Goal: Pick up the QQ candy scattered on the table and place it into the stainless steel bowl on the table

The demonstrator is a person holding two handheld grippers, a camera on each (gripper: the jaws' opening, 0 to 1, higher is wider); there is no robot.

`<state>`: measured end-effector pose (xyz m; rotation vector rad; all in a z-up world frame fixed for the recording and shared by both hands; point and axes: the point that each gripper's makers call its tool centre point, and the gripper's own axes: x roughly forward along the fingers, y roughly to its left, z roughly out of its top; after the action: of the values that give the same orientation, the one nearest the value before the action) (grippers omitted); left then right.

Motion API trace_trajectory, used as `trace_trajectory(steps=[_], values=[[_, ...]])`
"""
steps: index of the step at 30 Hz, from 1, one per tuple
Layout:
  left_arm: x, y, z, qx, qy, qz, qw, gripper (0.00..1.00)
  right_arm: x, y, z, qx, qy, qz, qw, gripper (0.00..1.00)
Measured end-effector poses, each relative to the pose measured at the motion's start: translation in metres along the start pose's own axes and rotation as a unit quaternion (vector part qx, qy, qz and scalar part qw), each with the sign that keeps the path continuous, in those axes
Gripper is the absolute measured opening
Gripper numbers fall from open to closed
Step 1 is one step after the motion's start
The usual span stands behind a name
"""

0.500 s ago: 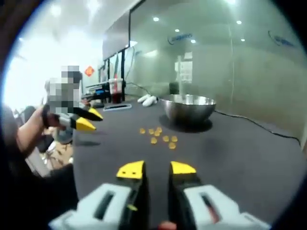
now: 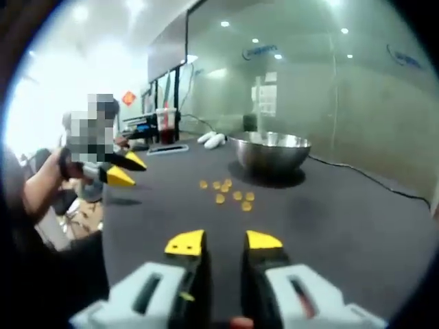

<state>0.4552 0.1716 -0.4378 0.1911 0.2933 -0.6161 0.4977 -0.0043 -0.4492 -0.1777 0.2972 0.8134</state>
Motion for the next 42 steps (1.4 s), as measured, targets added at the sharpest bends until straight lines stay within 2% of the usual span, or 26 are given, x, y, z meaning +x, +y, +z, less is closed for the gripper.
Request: trace_trajectory(steps=[2, 4, 7, 11, 13, 16, 17, 18, 21, 24, 31, 32, 37, 39, 42], values=[[0.001, -0.001, -0.002, 0.003, 0.006, 0.003, 1.0000, 0.31, 0.005, -0.006, 0.002, -0.002, -0.010, -0.012, 0.9999, 0.22], [-0.001, 0.000, 0.001, 0.009, 0.001, 0.011, 0.9999, 0.31, 0.009, -0.008, 0.002, 0.004, -0.009, -0.011, 0.9999, 0.21], [-0.001, -0.004, 0.004, 0.003, -0.007, 0.007, 0.9999, 0.31, 0.019, -0.004, -0.009, 0.017, 0.024, 0.007, 0.9995, 0.21], [0.000, -0.012, 0.000, 0.013, 0.001, 0.003, 0.9999, 0.31, 0.033, -0.012, -0.006, 0.009, 0.022, -0.004, 0.9997, 0.21], [-0.001, -0.013, 0.001, 0.017, -0.003, 0.003, 0.9998, 0.30, 0.041, -0.014, -0.005, 0.011, 0.021, -0.003, 0.9997, 0.21], [0.001, -0.015, 0.002, 0.011, -0.007, 0.000, 0.9999, 0.30, 0.053, -0.024, -0.004, -0.002, 0.027, -0.020, 0.9994, 0.21], [0.000, -0.019, 0.003, 0.013, -0.008, 0.000, 0.9999, 0.30, 0.057, -0.025, -0.003, -0.001, 0.026, -0.020, 0.9994, 0.21], [0.001, -0.016, 0.003, 0.014, -0.008, 0.000, 0.9999, 0.30, 0.060, -0.026, -0.002, 0.000, 0.027, -0.020, 0.9994, 0.21], [0.000, -0.021, 0.005, 0.016, -0.010, -0.003, 0.9998, 0.30, 0.071, -0.023, -0.002, 0.027, 0.024, -0.001, 0.9994, 0.21], [0.000, -0.021, 0.006, 0.019, -0.009, -0.004, 0.9998, 0.30, 0.082, -0.030, 0.001, 0.025, 0.024, -0.008, 0.9994, 0.21], [-0.001, -0.019, 0.004, 0.019, -0.010, -0.002, 0.9998, 0.29, 0.103, -0.026, 0.003, 0.026, 0.023, 0.001, 0.9994, 0.19], [-0.001, -0.013, 0.003, 0.019, -0.009, -0.002, 0.9998, 0.29, 0.105, -0.024, 0.001, 0.021, 0.027, 0.001, 0.9994, 0.18], [-0.005, -0.011, 0.001, 0.014, -0.006, 0.002, 0.9999, 0.29, 0.105, -0.023, 0.002, 0.010, 0.024, -0.001, 0.9997, 0.14], [-0.006, -0.002, -0.001, 0.015, -0.004, 0.002, 0.9999, 0.29, 0.104, -0.025, 0.002, 0.012, 0.022, -0.003, 0.9997, 0.10], [-0.006, 0.004, -0.002, 0.011, -0.006, 0.004, 0.9999, 0.29, 0.103, -0.025, 0.002, 0.017, 0.020, -0.001, 0.9997, 0.09]])
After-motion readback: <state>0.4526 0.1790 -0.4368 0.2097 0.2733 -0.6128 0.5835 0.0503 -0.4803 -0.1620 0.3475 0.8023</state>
